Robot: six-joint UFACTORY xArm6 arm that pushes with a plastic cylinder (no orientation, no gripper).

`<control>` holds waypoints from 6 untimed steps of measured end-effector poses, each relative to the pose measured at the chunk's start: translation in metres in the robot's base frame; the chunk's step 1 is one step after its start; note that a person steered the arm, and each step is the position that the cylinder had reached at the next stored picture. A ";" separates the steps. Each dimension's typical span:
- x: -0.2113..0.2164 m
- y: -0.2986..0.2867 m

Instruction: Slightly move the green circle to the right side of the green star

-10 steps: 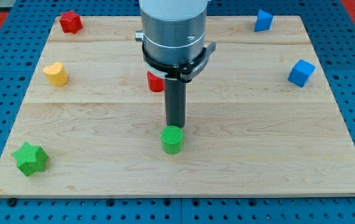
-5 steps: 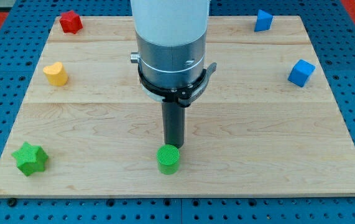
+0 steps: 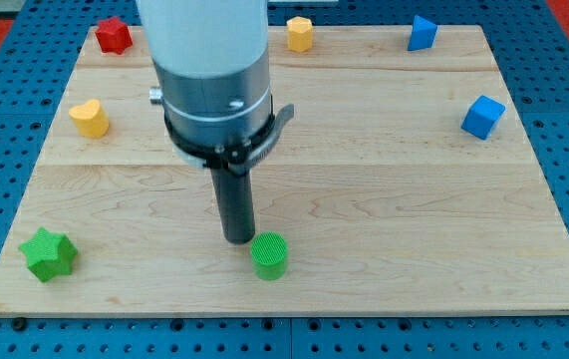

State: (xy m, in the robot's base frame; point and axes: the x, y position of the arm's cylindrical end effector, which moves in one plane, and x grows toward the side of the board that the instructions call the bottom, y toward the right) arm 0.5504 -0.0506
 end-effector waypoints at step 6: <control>0.028 0.019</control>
